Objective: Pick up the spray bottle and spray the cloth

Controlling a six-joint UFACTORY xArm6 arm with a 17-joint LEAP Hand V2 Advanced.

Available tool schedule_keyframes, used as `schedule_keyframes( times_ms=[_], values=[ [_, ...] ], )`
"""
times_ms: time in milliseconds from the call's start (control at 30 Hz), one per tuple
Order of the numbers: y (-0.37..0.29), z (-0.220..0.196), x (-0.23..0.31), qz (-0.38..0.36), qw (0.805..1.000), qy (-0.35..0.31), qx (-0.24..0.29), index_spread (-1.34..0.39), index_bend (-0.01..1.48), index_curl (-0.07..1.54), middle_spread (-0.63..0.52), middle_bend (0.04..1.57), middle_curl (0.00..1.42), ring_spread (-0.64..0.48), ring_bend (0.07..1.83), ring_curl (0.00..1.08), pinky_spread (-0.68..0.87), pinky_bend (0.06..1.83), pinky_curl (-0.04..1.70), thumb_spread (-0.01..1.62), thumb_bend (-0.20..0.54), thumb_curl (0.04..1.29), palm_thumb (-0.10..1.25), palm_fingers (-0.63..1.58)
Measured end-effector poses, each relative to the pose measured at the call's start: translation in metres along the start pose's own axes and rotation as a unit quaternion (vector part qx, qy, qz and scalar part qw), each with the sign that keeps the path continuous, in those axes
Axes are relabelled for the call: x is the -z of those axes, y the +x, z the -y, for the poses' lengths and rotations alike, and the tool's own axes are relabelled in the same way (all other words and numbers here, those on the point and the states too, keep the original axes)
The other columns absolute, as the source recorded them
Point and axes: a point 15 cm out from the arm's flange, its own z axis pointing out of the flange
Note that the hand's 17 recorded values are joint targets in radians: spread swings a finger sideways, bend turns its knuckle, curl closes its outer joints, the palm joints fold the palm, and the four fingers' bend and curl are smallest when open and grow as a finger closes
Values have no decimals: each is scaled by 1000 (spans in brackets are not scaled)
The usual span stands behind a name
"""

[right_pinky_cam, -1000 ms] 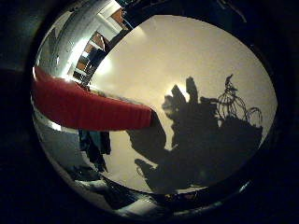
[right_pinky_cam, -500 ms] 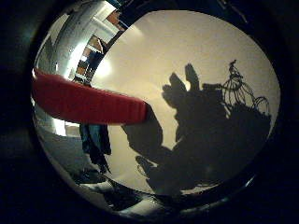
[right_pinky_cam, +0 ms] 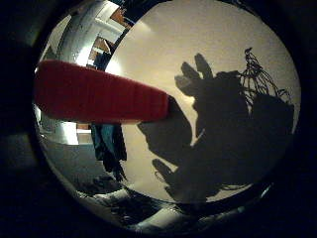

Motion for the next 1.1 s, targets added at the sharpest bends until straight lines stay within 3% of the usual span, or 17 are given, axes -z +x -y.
schedule_keyframes(
  times_ms=[233,467,500,633,700,900,1100],
  values=[
    [-7,1,-19,7,1000,-22,-3,-117,175,323,32,468,409,77,685,270,350,580,179,1046,-23,307,514,305],
    [-11,5,-36,16,1000,-25,-6,-287,337,448,-221,719,570,-214,951,381,137,494,124,1030,-20,317,559,662],
    [-12,5,-39,19,999,-26,-8,-314,369,479,-241,765,604,-244,1000,409,74,561,141,1028,-19,319,569,769],
    [-15,9,-46,29,999,-22,-11,-417,441,619,-317,850,743,-310,1168,525,-210,906,249,1020,-19,334,634,855],
    [-15,11,-48,34,999,-18,-14,-455,522,702,-335,885,807,-309,1224,571,-283,1061,319,1018,-17,346,668,914],
    [-19,20,-49,49,999,1,-19,-497,765,965,-362,1029,999,-293,1344,694,-287,1365,518,997,-14,389,767,936],
    [-21,29,-44,56,998,17,-16,-438,954,1069,-314,1149,1066,-273,1335,766,-219,1406,628,967,-10,451,890,1029]
  ],
)
